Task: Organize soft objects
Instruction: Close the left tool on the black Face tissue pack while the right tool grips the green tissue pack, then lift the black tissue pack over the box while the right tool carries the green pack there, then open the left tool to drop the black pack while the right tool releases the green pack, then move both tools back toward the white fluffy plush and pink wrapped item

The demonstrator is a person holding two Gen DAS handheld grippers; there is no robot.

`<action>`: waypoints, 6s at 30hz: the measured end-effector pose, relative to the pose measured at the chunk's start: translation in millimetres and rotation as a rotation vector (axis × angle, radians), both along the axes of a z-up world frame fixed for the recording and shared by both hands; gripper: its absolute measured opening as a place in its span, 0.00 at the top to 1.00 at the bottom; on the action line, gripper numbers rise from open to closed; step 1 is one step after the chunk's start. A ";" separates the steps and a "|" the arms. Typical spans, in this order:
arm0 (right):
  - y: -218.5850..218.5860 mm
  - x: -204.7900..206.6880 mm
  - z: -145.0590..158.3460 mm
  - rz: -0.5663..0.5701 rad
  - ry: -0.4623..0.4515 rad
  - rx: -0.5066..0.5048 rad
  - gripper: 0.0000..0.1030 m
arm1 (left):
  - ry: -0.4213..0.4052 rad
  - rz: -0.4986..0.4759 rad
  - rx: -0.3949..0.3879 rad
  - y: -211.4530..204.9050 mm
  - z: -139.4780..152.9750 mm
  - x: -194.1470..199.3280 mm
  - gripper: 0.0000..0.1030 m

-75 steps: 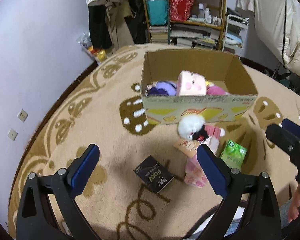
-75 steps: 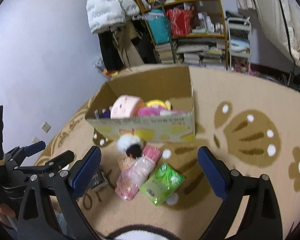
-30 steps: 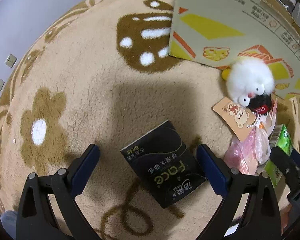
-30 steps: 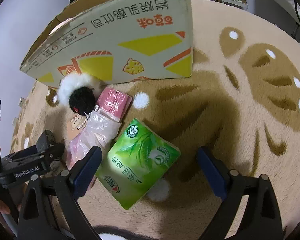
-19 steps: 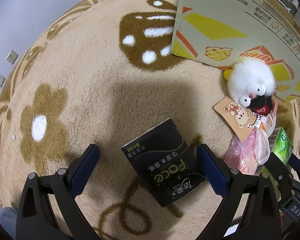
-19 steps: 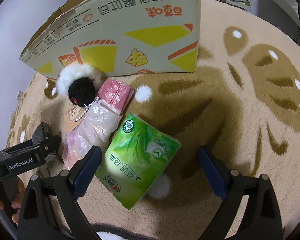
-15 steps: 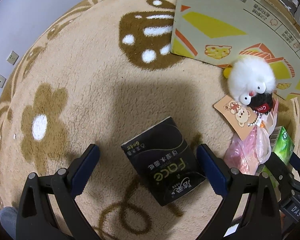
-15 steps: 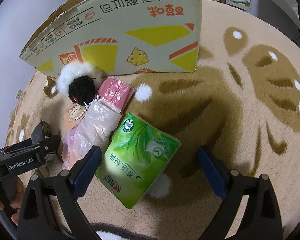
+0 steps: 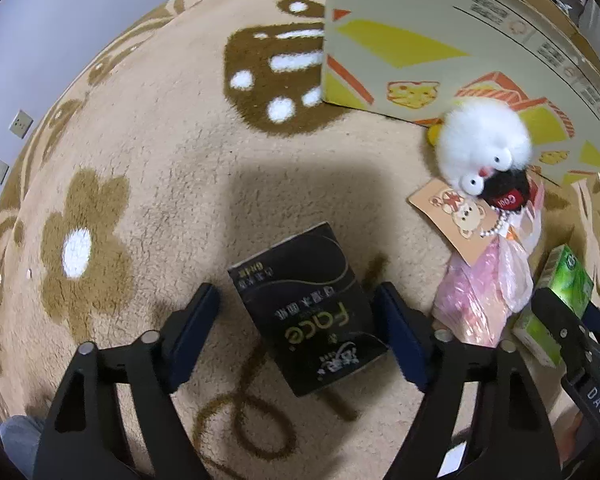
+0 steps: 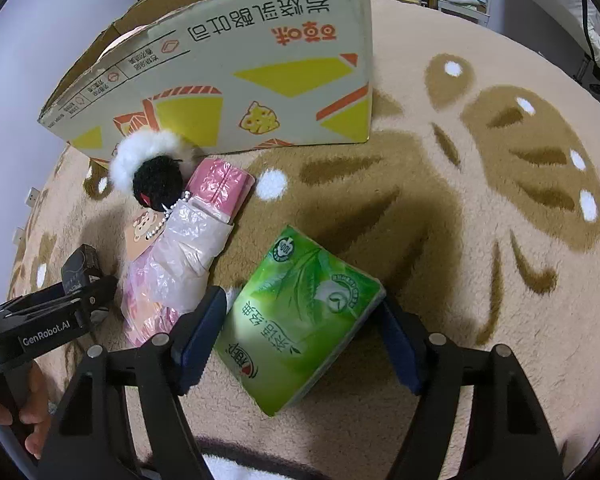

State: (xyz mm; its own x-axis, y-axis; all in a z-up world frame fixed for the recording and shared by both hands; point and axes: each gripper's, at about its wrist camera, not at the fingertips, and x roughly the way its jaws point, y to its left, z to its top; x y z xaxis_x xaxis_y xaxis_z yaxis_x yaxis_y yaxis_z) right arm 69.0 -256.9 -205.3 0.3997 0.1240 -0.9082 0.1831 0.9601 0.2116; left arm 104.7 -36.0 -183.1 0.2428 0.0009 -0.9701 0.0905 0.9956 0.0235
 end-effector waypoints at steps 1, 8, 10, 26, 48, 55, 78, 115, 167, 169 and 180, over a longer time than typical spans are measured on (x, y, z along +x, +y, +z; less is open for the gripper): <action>1.4 0.4 0.2 0.003 -0.002 -0.003 0.24 | 0.001 -0.008 -0.001 -1.0 0.8 -1.5 0.28; -4.1 -7.8 8.0 0.027 -0.027 -0.030 0.30 | -0.008 -0.017 -0.003 -0.6 5.7 -8.8 0.47; -3.3 -7.8 10.1 0.032 -0.038 -0.044 0.31 | -0.013 -0.010 -0.008 -1.8 9.0 -8.6 0.48; 0.0 -35.9 71.5 0.048 -0.321 -0.056 0.37 | -0.200 -0.009 0.039 -1.0 59.5 -23.0 0.49; 0.1 -32.6 162.9 0.091 -0.688 -0.100 0.37 | -0.764 -0.091 0.054 -8.5 216.2 -39.8 0.48; -5.2 -19.1 168.0 0.077 -0.708 -0.108 0.37 | -0.779 -0.129 0.031 -16.0 231.7 -26.5 0.48; -22.1 38.0 151.6 0.100 -0.693 -0.142 0.37 | -0.809 -0.151 -0.032 -34.9 210.0 28.4 0.48; -37.5 62.6 110.0 0.105 -0.600 -0.059 0.34 | -0.674 -0.167 -0.060 -43.0 151.0 70.6 0.47; -2.2 -27.4 101.0 0.081 -0.474 -0.073 0.00 | -0.498 -0.136 -0.042 9.5 161.2 -10.5 0.05; -3.5 -24.8 97.3 0.077 -0.461 -0.069 0.00 | -0.483 -0.142 -0.055 8.3 156.8 -5.8 0.05; -15.3 -9.8 77.6 0.045 -0.397 -0.043 0.00 | -0.418 -0.191 -0.094 -12.9 132.0 18.4 0.05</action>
State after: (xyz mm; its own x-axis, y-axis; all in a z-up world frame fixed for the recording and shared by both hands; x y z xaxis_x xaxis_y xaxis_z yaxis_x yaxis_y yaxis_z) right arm 59.2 -272.2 -127.7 0.7160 0.1144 -0.6887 0.0526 0.9748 0.2166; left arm 123.1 -49.0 -51.1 0.5998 -0.1653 -0.7829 0.2744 0.9616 0.0071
